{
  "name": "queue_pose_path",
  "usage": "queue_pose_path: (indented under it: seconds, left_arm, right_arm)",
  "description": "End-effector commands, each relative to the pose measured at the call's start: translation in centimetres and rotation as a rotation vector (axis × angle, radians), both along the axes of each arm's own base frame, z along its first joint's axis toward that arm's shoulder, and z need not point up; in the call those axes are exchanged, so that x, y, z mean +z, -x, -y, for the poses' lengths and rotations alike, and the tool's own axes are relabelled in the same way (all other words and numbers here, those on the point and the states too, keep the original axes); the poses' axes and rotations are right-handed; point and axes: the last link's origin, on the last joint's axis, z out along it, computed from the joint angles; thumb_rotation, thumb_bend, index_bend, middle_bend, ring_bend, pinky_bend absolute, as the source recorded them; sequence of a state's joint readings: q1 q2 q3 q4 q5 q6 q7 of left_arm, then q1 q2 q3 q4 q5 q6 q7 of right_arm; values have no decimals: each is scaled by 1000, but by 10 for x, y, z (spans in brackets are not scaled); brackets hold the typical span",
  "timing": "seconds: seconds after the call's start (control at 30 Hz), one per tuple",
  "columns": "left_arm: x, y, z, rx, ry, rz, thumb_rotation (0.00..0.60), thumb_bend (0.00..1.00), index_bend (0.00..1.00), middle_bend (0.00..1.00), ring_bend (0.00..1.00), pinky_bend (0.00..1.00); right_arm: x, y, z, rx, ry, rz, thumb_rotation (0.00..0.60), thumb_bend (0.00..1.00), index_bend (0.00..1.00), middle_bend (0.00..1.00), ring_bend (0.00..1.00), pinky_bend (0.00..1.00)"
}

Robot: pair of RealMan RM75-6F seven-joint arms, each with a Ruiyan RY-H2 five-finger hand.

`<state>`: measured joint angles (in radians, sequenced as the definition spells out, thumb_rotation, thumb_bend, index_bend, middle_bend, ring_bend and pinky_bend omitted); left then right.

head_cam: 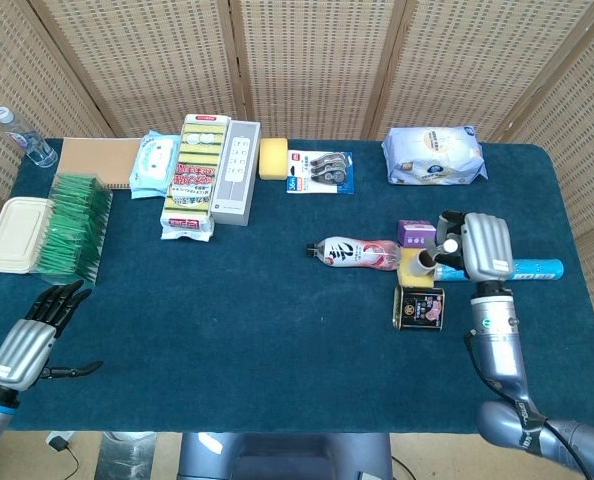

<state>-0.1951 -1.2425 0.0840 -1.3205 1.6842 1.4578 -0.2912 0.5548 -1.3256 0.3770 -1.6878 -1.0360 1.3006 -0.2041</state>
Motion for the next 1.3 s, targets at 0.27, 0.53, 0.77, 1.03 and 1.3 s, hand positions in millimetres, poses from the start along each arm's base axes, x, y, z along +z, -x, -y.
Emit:
queue_pose_path:
  seconds: [0.27,0.53,0.77,1.03,1.3]
  left_arm:
    - [0,0,0,1,-1,1,385,0,0,0,0,32]
    - [0,1,-1,6,2,-1,385,0,0,0,0,32]
    - [0,2,-1,10,5,-2,387,0,0,0,0,32]
    - [-2,2,-3,15,10,-6,387,0,0,0,0,32]
    - [-3,3,-3,19,17,-8,392,0,0,0,0,32]
  right_arm:
    - [-5,-3,-1,-2,-19,6,600,442,812,1000,1000,991]
    - [-17,-3,4,-19,-44,19,600,443,812,1000,1000,991]
    - [-25,-1,10,-34,-58,20,600,443,812,1000,1000,991]
    - [-37,3,18,-65,-108,59,600,437,812,1000,1000,988]
    - [-51,13,29,-97,-112,27,600,429,812,1000,1000,982]
